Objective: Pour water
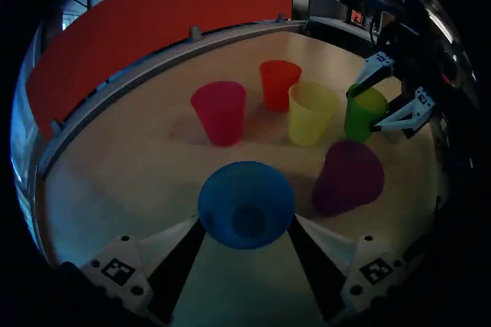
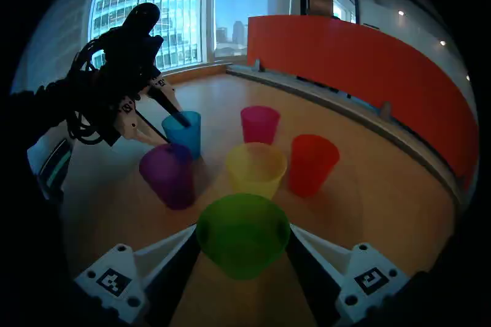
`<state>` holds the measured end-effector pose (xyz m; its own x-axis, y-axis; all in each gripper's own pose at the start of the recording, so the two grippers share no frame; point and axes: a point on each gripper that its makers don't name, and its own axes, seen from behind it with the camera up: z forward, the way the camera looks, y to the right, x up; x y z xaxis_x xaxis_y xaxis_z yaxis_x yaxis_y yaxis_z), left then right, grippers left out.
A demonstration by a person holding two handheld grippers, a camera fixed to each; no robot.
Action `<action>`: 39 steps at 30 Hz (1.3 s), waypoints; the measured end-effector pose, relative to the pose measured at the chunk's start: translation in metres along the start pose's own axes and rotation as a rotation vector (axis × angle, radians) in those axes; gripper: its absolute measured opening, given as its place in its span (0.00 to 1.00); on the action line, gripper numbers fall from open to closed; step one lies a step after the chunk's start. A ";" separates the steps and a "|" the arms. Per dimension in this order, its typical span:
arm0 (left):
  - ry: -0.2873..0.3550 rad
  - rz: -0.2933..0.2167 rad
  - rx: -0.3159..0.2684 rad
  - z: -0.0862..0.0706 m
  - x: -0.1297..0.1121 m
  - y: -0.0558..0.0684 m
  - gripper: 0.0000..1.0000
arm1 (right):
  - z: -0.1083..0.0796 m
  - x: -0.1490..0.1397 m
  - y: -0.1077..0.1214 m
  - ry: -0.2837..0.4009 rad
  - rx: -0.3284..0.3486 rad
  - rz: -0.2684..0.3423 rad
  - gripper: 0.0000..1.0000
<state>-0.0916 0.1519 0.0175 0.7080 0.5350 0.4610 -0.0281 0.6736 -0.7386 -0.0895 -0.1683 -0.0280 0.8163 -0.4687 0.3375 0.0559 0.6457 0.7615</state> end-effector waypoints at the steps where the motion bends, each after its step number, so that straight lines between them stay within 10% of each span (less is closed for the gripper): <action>1: -0.003 0.000 0.000 0.000 -0.001 0.000 0.92 | 0.001 -0.001 0.000 -0.001 -0.001 0.000 0.91; 39: -0.025 -0.022 0.025 -0.025 -0.034 0.007 0.92 | -0.016 -0.023 0.003 -0.007 -0.036 0.032 1.00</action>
<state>-0.0984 0.1257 -0.0160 0.6909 0.5320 0.4896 -0.0300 0.6977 -0.7158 -0.0992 -0.1461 -0.0423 0.8141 -0.4517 0.3649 0.0510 0.6817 0.7299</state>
